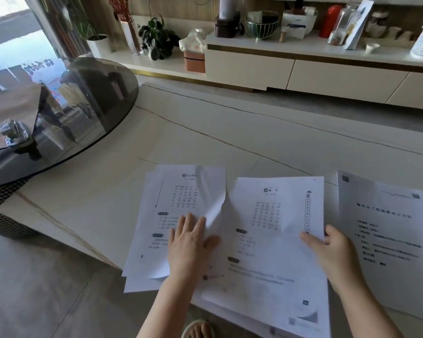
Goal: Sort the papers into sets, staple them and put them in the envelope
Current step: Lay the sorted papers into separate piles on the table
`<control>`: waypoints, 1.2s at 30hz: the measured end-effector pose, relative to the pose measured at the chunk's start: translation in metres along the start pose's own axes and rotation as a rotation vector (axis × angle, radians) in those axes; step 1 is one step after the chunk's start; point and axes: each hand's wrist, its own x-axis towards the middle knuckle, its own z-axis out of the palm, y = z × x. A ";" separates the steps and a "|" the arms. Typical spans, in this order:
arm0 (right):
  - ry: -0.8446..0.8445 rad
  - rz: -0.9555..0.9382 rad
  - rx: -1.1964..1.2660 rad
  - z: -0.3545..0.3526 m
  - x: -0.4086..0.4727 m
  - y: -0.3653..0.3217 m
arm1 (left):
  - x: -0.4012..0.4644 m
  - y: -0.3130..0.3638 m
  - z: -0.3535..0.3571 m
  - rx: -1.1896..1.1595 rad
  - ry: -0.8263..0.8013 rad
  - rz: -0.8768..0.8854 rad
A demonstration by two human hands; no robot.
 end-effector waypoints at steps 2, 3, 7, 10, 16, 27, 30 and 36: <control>0.088 -0.032 -0.020 -0.011 0.002 -0.002 | -0.001 0.000 -0.002 0.006 0.012 0.000; 0.139 -0.046 -0.021 -0.018 0.002 -0.005 | -0.001 -0.001 -0.003 -0.001 0.018 0.004; 0.215 -0.062 -0.029 -0.037 0.000 -0.005 | 0.005 -0.005 -0.006 -0.138 0.060 0.049; 0.231 -0.043 -0.032 -0.039 -0.001 -0.004 | 0.006 -0.004 -0.014 -0.316 0.106 0.047; 0.239 -0.005 0.011 -0.034 -0.005 -0.002 | -0.005 0.006 -0.038 -0.559 0.051 -0.021; -0.007 -0.052 0.099 0.034 0.003 -0.023 | -0.001 -0.010 -0.066 -0.692 0.126 -0.056; -0.156 -0.065 0.063 0.073 0.007 -0.041 | -0.001 -0.012 -0.072 -0.690 0.191 0.002; -0.455 -0.045 0.077 0.134 0.012 -0.082 | 0.004 -0.018 -0.058 -0.405 0.257 0.028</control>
